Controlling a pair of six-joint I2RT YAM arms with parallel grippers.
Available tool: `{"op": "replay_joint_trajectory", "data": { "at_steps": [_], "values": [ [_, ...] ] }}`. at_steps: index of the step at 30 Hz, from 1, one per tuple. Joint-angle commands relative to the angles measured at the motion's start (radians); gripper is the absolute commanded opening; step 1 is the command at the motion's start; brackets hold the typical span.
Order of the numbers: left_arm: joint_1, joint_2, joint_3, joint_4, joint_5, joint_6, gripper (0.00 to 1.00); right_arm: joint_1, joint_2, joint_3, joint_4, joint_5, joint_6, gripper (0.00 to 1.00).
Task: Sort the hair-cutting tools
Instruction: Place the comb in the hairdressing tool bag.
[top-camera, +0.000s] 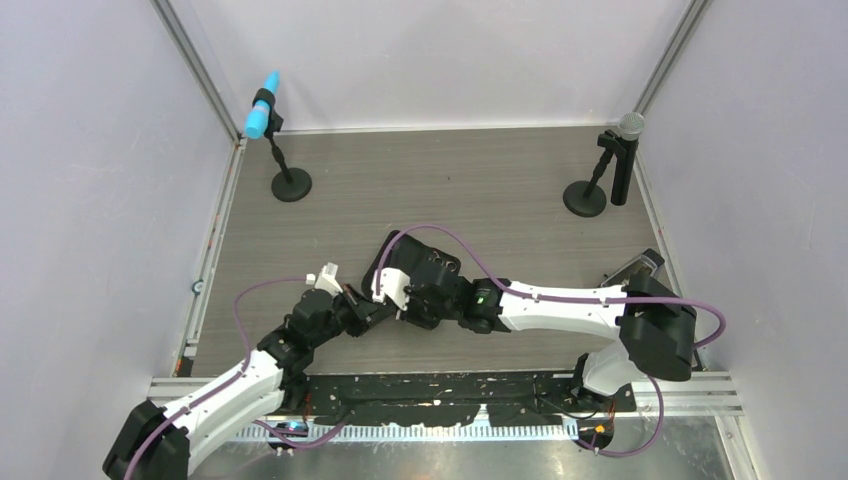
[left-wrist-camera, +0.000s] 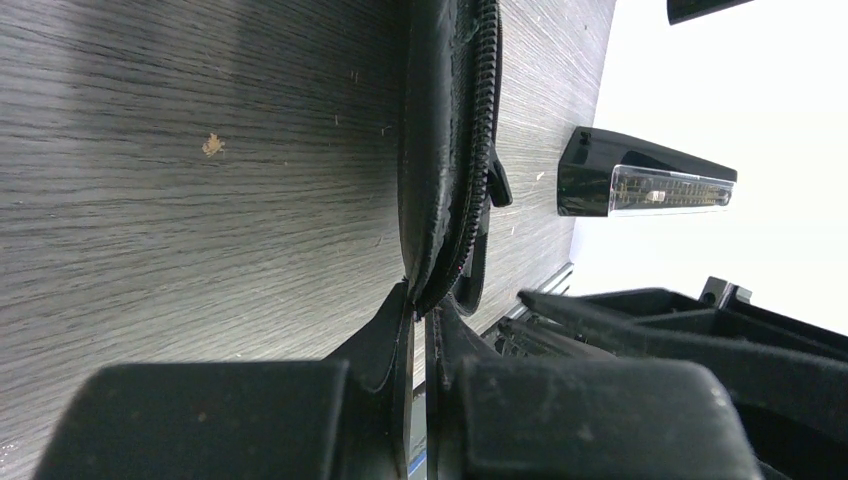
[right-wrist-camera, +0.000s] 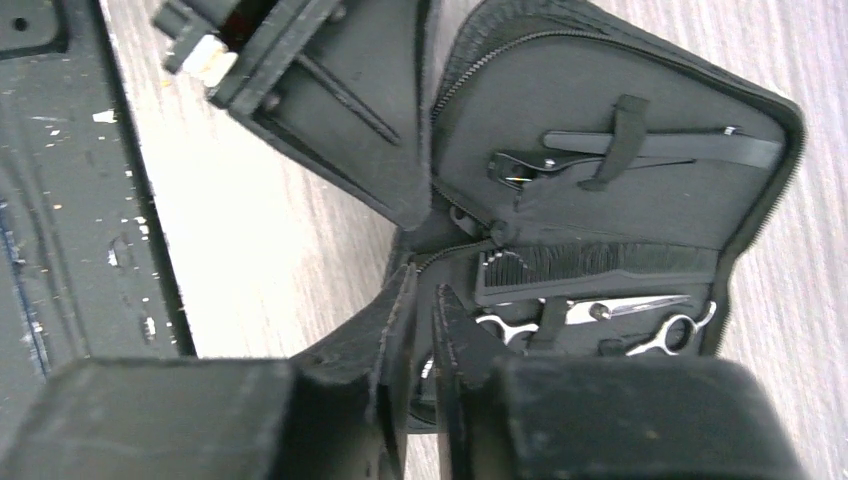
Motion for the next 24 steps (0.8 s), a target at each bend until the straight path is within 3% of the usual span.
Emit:
{"op": "replay_joint_trajectory", "data": {
  "at_steps": [1,4,10,14,19,24],
  "values": [
    [-0.005,-0.016,0.044,0.02,0.01,0.017,0.0,-0.001,-0.022,0.016,0.05,0.089,0.022,0.26],
    [-0.005,-0.027,0.045,-0.009,0.005,0.02,0.06,-0.001,-0.015,0.012,0.064,0.1,0.016,0.29],
    [-0.006,-0.073,0.047,-0.12,-0.044,0.026,0.37,-0.002,0.006,0.018,0.065,0.113,0.014,0.3],
    [-0.004,-0.119,0.055,-0.249,-0.114,0.031,0.53,-0.001,0.005,0.01,0.065,0.112,0.019,0.3],
    [0.027,-0.143,0.092,-0.408,-0.204,0.079,0.62,-0.002,-0.001,-0.003,0.065,0.107,0.031,0.3],
    [0.121,-0.088,0.11,-0.43,-0.173,0.135,0.64,-0.001,0.0,-0.009,0.068,0.094,0.05,0.31]
  ]
}}
